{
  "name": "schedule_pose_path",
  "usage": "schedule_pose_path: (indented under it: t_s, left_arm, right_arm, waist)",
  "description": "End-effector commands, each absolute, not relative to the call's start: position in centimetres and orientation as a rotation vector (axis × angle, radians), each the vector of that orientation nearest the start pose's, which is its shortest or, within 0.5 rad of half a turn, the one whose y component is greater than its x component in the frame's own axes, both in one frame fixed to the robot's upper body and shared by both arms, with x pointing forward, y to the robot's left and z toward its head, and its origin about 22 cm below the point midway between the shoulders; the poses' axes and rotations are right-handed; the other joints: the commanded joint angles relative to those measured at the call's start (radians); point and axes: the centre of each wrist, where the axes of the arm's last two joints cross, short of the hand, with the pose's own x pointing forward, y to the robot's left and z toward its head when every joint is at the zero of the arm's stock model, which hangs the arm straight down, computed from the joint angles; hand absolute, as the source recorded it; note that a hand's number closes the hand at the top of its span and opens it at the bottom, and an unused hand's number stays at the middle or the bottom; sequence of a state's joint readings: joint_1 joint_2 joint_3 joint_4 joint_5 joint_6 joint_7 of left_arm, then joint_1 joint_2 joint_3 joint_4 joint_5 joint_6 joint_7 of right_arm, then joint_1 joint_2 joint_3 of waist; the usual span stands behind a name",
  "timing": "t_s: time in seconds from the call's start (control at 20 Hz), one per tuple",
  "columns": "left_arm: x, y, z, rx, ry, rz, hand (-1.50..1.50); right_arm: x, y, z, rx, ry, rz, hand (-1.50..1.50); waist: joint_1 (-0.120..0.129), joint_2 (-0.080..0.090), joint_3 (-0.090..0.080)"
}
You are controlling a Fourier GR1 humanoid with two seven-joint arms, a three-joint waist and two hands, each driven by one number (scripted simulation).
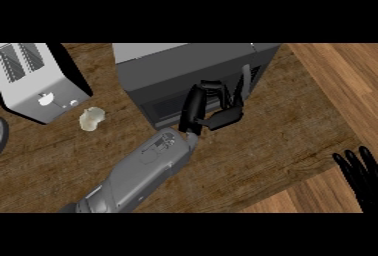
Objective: Pick up the milk, place it into the microwave and close the microwave
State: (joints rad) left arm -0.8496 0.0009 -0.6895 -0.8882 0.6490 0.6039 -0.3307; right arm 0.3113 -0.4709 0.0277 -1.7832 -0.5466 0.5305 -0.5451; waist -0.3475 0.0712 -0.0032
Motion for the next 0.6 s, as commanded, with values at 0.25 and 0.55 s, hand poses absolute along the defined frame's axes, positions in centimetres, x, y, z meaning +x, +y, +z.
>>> schedule_pose_path:
  t_s: [0.25,0.55]
  left_arm:
    - [36.1,1.5,5.7,-0.181,-1.785,-0.145,1.50]
    - [36.2,1.5,5.8,-0.174,-1.809,-0.110,1.50]
  right_arm:
    - [16.5,-33.2,4.1,0.682,-1.995,0.201,-1.50]
    - [16.7,-33.8,5.9,0.680,-2.033,0.246,-1.50]
  waist:
    - [-0.025,0.018,0.002]
    - [-0.045,0.014,0.001]
